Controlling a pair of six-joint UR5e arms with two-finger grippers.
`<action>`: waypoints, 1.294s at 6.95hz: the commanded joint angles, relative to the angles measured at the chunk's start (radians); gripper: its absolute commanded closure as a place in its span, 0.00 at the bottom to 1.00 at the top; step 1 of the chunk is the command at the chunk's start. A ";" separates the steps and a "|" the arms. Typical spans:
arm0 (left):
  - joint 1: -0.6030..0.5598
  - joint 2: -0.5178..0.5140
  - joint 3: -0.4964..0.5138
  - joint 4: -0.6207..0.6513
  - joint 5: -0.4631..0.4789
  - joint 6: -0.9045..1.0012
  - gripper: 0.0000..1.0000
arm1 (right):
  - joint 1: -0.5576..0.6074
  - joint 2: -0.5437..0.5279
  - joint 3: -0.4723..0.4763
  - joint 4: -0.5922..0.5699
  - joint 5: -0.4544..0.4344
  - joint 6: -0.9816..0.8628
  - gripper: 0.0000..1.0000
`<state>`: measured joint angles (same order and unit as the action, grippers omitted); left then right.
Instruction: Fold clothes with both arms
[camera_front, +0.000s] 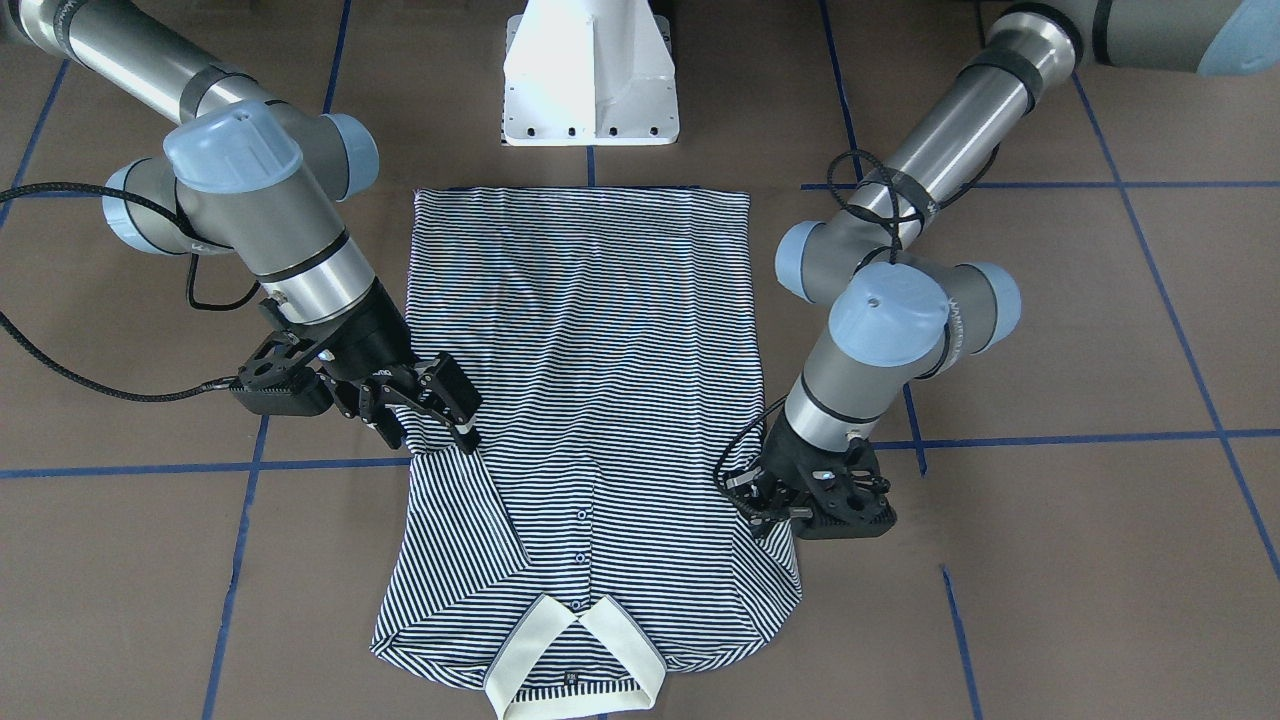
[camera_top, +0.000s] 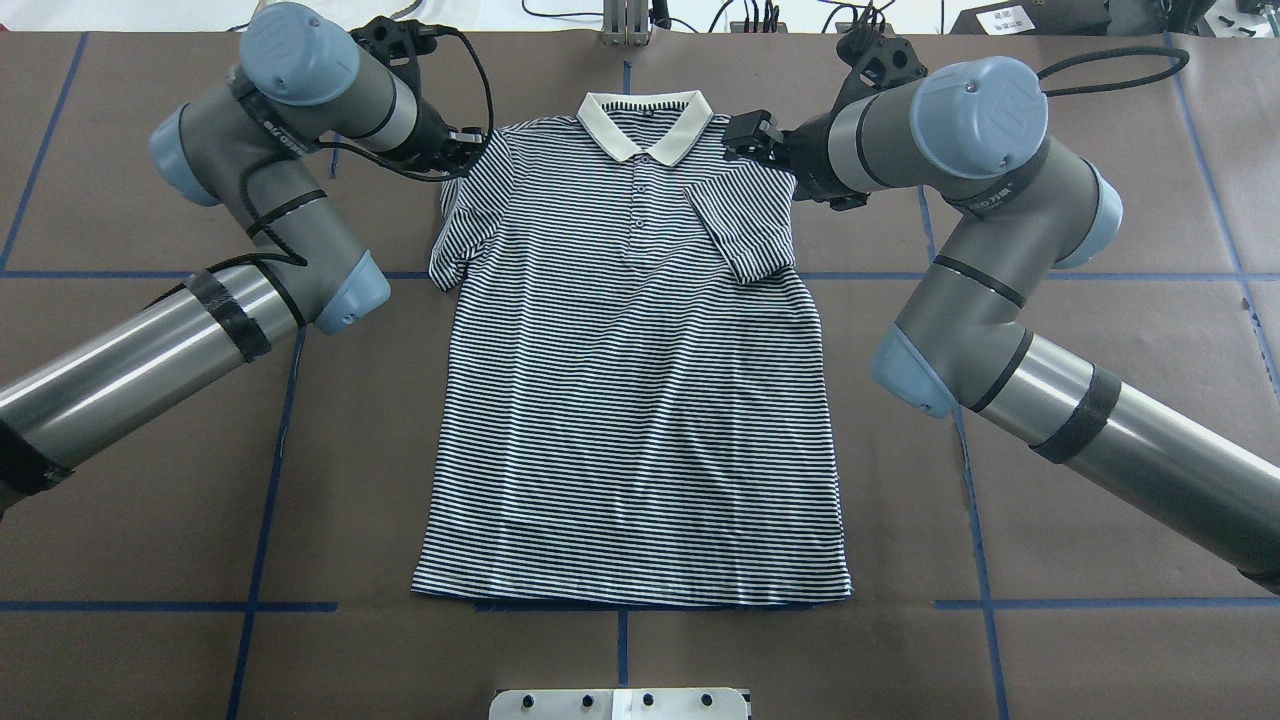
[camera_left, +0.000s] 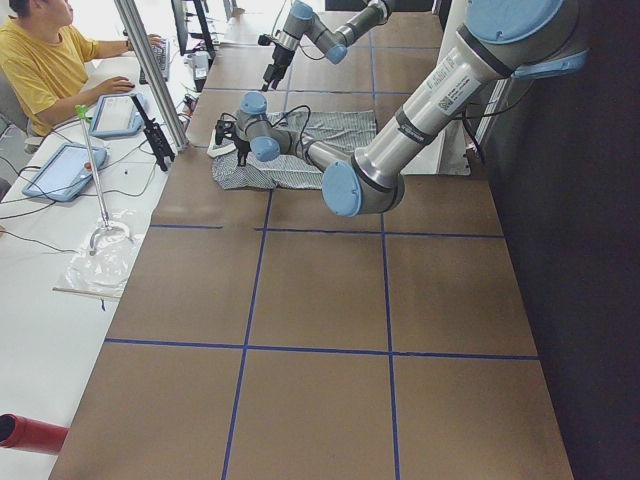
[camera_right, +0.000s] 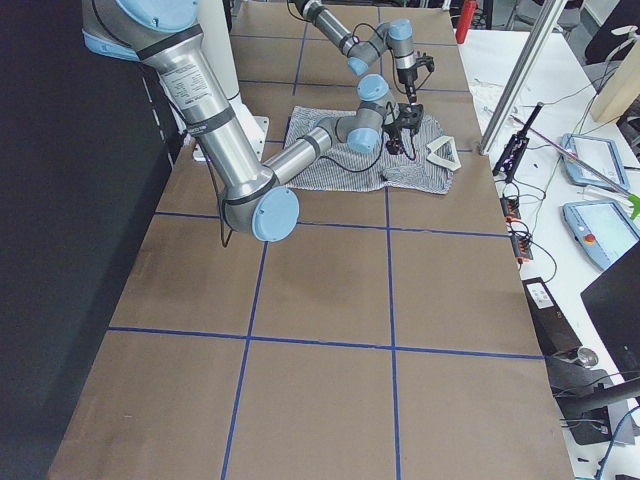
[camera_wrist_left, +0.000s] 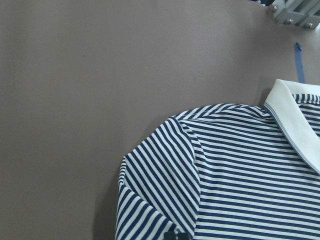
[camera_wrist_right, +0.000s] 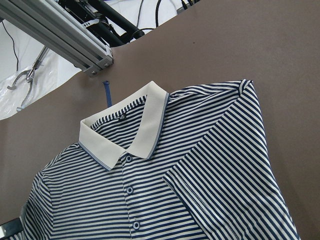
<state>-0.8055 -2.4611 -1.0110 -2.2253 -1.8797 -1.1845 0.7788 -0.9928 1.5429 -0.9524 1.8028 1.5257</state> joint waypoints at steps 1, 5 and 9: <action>0.015 -0.093 0.144 -0.052 0.081 -0.017 1.00 | 0.000 0.000 -0.004 -0.002 0.000 -0.004 0.00; 0.127 0.083 -0.193 -0.080 0.113 -0.137 0.16 | -0.012 -0.015 0.026 -0.015 0.004 0.014 0.00; 0.163 0.400 -0.723 -0.042 0.106 -0.233 0.16 | -0.316 -0.248 0.490 -0.423 -0.159 0.314 0.01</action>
<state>-0.6470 -2.1453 -1.6194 -2.2789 -1.7722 -1.4131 0.5816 -1.1909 1.9214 -1.2563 1.7375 1.7356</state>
